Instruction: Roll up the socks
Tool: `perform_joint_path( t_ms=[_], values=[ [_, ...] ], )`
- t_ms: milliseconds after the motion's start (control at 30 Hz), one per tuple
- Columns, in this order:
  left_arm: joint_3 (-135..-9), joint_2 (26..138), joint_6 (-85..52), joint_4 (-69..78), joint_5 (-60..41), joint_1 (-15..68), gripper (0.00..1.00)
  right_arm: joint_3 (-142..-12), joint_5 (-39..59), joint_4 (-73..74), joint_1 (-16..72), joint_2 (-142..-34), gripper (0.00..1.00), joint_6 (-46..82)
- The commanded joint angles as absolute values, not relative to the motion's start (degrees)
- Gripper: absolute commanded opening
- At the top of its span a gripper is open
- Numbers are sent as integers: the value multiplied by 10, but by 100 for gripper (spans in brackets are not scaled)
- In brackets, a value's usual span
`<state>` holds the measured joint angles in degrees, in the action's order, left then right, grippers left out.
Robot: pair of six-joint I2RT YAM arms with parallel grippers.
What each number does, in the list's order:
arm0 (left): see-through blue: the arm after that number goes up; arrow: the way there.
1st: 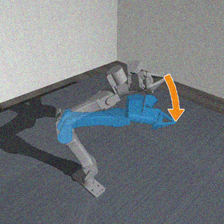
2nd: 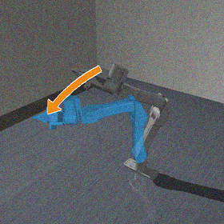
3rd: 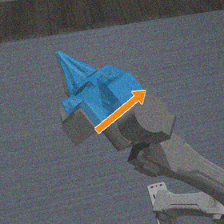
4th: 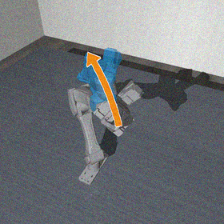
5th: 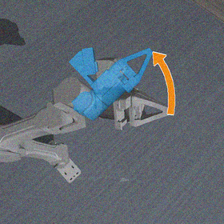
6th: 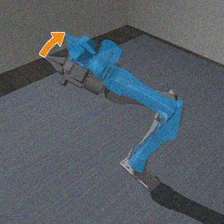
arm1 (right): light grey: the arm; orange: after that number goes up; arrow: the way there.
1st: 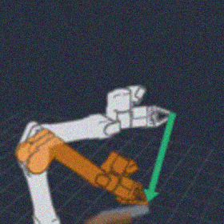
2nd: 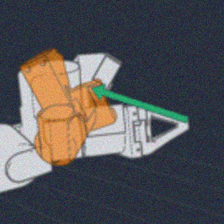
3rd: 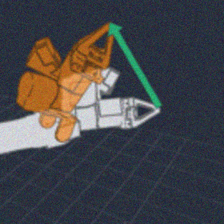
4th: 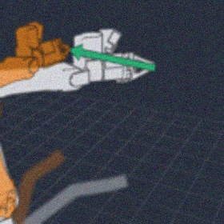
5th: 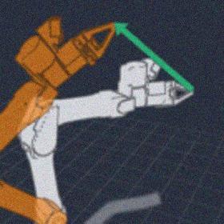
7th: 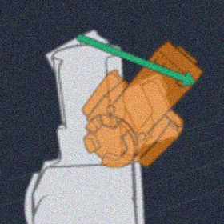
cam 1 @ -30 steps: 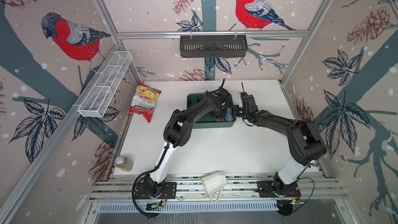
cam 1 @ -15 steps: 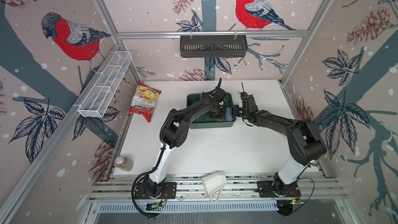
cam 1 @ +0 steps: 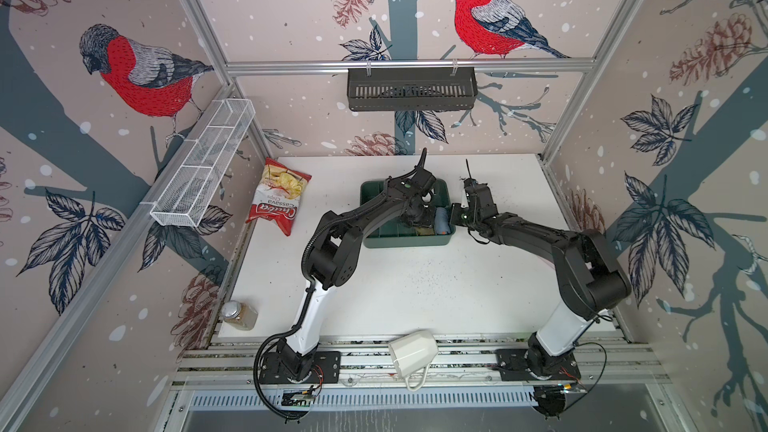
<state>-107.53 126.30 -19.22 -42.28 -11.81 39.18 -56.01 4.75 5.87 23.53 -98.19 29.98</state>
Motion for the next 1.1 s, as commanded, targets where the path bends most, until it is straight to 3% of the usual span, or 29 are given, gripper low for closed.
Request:
perform_joint_path(
  t_ms=[0,333,667,933,1067],
  values=[
    [-1067,1248,-186,-398,-133,391,49,-559,51,59,236,-977,27,298],
    [-1051,1227,-182,-386,-141,389,53,-557,48,59,236,-974,42,296],
    [-971,1162,-184,-316,-188,364,57,-559,50,61,236,-968,47,295],
    [-909,1046,-187,-258,-180,336,54,-551,29,58,236,-917,48,289],
    [-851,974,-188,-223,-157,322,45,-550,28,44,239,-882,48,281]
  ],
)
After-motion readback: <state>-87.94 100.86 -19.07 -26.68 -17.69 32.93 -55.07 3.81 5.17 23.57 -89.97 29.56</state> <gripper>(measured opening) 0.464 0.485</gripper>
